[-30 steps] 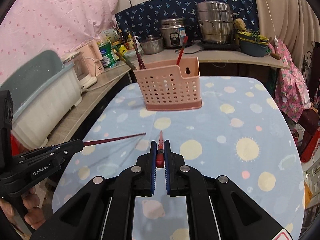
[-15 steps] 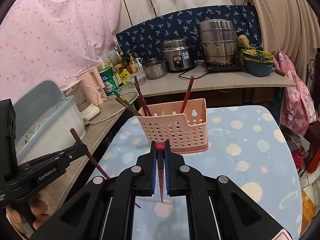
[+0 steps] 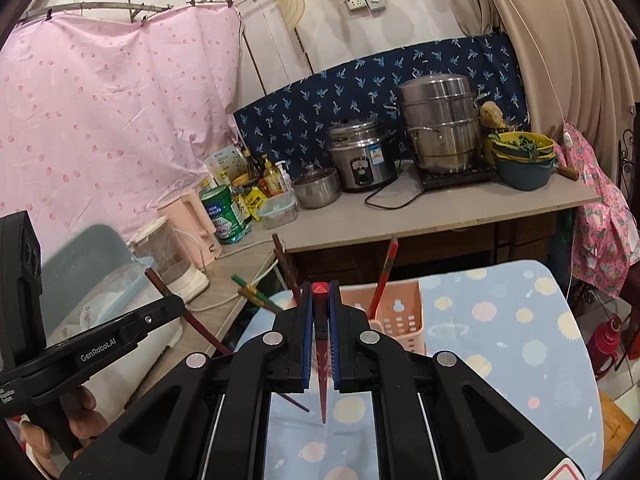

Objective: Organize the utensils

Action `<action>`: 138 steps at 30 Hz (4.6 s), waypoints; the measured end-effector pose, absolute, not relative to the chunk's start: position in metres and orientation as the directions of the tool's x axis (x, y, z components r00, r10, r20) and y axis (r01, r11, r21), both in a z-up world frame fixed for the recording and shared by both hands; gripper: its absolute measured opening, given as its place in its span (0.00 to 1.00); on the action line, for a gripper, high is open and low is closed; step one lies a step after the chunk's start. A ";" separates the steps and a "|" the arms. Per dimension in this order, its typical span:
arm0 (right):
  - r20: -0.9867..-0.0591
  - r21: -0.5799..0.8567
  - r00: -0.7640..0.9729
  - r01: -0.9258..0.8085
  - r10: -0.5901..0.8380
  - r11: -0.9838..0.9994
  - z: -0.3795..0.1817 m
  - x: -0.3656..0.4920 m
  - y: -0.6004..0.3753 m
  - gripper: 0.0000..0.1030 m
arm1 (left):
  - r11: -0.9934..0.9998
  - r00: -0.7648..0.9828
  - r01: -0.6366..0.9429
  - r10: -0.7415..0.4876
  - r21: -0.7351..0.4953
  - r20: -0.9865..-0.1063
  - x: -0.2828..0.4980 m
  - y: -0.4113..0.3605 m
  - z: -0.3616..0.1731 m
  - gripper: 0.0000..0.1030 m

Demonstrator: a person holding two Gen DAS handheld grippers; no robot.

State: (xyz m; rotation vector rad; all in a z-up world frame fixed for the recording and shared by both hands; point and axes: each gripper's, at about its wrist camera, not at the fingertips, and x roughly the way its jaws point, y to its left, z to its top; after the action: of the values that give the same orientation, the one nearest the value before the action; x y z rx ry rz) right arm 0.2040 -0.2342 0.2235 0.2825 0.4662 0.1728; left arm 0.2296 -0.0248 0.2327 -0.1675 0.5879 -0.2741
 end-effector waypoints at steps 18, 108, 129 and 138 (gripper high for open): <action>-0.347 0.356 0.922 -0.039 0.170 0.934 0.268 0.298 -0.276 0.07 | 0.958 0.874 0.176 -0.257 -0.224 -0.412 0.304 -0.039 0.283 0.07; -0.585 0.086 0.809 -0.001 0.051 0.996 0.134 0.157 -0.208 0.80 | 0.999 0.776 -0.035 0.021 -0.009 -0.630 0.181 -0.018 0.122 0.84; -0.602 0.046 0.799 0.015 0.016 0.999 0.122 0.158 -0.206 0.84 | 0.998 0.749 -0.025 0.056 0.056 -0.661 0.180 -0.032 0.108 0.89; -0.626 0.039 0.779 0.017 0.011 0.999 0.111 0.161 -0.208 0.84 | 0.998 0.737 -0.027 0.055 0.052 -0.673 0.184 -0.032 0.103 0.89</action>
State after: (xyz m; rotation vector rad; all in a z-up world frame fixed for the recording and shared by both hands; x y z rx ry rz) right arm 0.1607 -0.2082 0.1114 0.0430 0.6771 -0.0036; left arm 0.1843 -0.0318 0.1034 0.0398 0.7403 0.0453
